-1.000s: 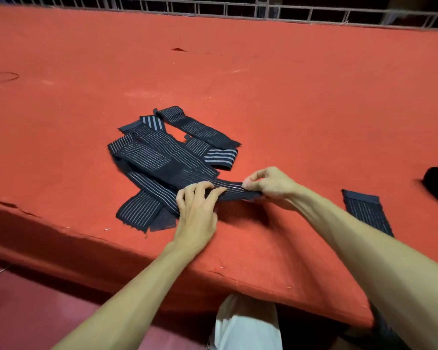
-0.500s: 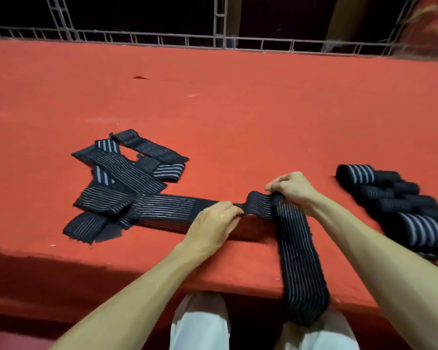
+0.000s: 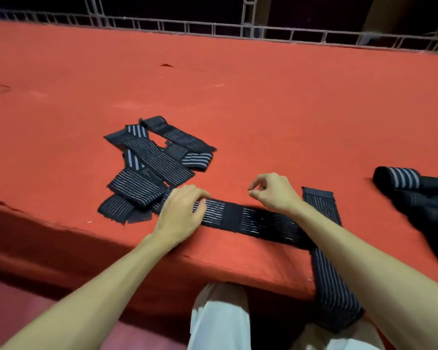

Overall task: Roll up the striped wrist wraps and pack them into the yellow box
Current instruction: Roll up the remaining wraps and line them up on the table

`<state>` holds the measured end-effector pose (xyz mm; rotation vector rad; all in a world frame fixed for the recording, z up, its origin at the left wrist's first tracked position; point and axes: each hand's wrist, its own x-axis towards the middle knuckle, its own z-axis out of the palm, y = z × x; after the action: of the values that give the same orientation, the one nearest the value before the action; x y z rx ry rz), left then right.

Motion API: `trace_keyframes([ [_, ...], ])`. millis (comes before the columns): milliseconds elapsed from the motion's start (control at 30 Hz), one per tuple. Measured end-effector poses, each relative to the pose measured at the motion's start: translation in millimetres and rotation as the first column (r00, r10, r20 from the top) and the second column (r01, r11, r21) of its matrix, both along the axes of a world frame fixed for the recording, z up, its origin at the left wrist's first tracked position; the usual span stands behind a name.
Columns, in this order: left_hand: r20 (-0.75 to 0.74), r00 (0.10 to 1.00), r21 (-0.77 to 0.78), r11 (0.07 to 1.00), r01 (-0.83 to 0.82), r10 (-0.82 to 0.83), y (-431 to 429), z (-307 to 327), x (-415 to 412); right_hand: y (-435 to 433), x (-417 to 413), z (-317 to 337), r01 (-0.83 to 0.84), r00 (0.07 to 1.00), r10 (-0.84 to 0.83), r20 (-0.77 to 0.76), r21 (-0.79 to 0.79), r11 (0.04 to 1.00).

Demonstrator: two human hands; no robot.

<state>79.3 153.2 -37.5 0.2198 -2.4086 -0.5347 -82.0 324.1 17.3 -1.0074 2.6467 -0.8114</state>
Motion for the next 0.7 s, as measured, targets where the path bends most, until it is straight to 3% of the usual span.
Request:
trace_keyframes([
  [100, -0.062, 0.975, 0.073, 0.975, -0.209, 0.214, -46.1, -3.2, 14.1, -42.8, 20.4, -9.5, -0.174, 0.984, 0.176, 0.041, -0.045, 0.984],
  [167, -0.011, 0.951, 0.177, 0.937, -0.301, 0.308, -71.5, -9.2, 21.8, -72.3, 36.3, -17.3, -0.243, 0.965, 0.251, 0.071, -0.108, 0.964],
  [233, 0.091, 0.947, 0.312, 0.894, -0.321, 0.308, -87.3, -19.0, 28.5, -100.5, 52.5, -26.7, -0.267, 0.947, 0.294, 0.129, -0.189, 0.945],
  [333, 0.063, 0.951, 0.405, 0.864, -0.300, 0.301, -90.9, -30.1, 35.7, -130.3, 72.6, -43.8, -0.277, 0.912, 0.341, 0.227, -0.272, 0.922],
  [533, 0.012, 0.951, 0.539, 0.799, -0.267, 0.310, -94.5, -27.3, 33.6, -145.4, 81.0, -70.2, -0.360, 0.931, 0.364, -0.017, -0.199, 0.912],
  [700, 0.025, 0.948, 0.536, 0.796, -0.281, 0.317, -94.5, -26.1, 32.3, -148.4, 82.6, -72.0, -0.292, 0.955, 0.295, -0.020, -0.225, 0.930],
])
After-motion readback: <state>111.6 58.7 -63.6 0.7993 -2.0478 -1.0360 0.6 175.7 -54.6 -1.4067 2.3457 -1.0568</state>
